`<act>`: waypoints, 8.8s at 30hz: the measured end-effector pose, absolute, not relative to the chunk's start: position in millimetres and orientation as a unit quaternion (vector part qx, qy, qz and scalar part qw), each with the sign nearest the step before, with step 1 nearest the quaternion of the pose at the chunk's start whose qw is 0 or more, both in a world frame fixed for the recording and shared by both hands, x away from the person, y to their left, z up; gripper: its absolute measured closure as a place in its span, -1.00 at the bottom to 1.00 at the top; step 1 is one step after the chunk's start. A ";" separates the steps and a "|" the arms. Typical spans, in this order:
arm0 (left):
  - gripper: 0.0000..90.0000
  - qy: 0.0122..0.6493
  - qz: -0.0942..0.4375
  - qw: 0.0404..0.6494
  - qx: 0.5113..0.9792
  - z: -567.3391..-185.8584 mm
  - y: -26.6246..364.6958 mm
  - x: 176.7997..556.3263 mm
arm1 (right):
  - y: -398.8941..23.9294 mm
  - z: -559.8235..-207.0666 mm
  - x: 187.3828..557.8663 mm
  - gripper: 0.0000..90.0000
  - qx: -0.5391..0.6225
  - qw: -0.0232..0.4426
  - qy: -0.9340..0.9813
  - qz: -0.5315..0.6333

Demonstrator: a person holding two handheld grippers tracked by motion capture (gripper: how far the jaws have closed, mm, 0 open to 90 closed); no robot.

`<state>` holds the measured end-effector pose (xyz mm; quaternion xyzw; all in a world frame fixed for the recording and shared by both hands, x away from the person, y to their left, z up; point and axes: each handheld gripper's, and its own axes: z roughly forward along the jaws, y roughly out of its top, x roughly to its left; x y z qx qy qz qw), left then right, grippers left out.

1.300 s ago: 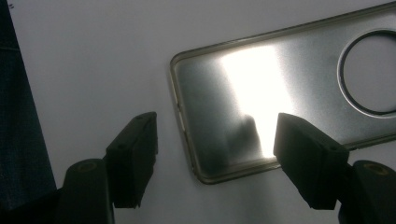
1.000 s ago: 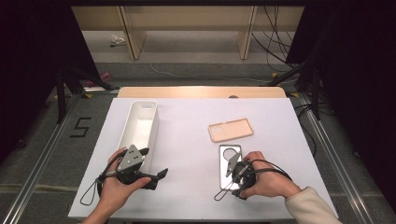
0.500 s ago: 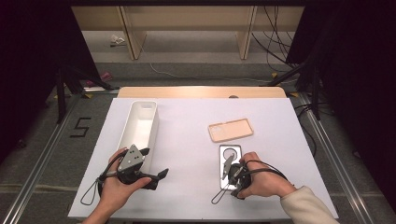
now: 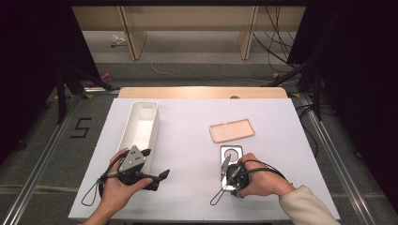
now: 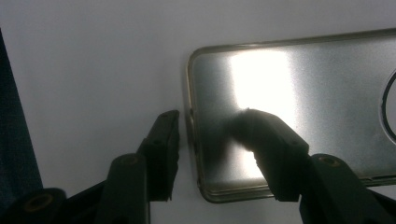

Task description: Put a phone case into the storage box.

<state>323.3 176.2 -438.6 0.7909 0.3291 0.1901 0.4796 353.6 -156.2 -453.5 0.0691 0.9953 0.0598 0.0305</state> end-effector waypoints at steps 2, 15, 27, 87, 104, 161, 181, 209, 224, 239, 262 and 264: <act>-0.95 0.329 0.190 0.480 0.791 -438.6 176.3 323.3 | -154.5 -453.3 353.5 0.22 0.062 0.035 0.996 0.053; -0.94 0.328 0.190 0.481 0.791 -438.4 176.3 323.1 | -148.1 -452.1 346.8 0.61 0.047 0.046 0.997 0.032; -0.93 0.327 0.189 0.482 0.791 -438.3 176.3 323.0 | -144.9 -451.8 342.6 0.93 0.033 0.039 0.998 0.026; -0.90 0.326 0.188 0.482 0.791 -438.4 175.7 323.1 | -155.0 -424.8 342.1 0.98 0.048 0.039 0.986 0.157; -0.90 0.326 0.189 0.481 0.792 -437.5 175.5 323.5 | -151.2 -421.5 340.5 0.98 0.044 0.050 0.983 0.174; -0.74 0.347 0.143 0.453 0.808 -384.0 83.7 390.9 | -131.8 -418.6 336.8 0.99 0.029 0.110 0.950 0.291; -0.37 0.418 0.104 0.399 0.809 -396.2 63.9 436.6 | -126.4 -415.8 333.9 0.99 0.018 0.127 0.945 0.301; 0.59 0.476 0.023 0.414 0.776 -394.2 59.6 442.2 | -123.8 -419.9 333.9 0.99 0.007 0.134 0.946 0.297; 0.82 0.435 0.013 0.485 0.759 -373.7 48.4 427.9 | -124.7 -426.3 338.0 0.89 0.025 0.141 0.945 0.294; 0.82 0.409 0.082 0.506 0.755 -375.6 73.8 429.1 | -143.7 -419.1 349.9 0.01 0.137 0.153 0.901 0.382; 0.82 0.411 0.103 0.526 0.737 -370.4 102.0 425.8 | -174.1 -417.8 363.5 -0.25 0.229 0.155 0.854 0.440; 0.82 0.410 0.107 0.527 0.737 -369.3 105.2 425.3 | -176.7 -417.4 364.7 -0.26 0.237 0.156 0.849 0.446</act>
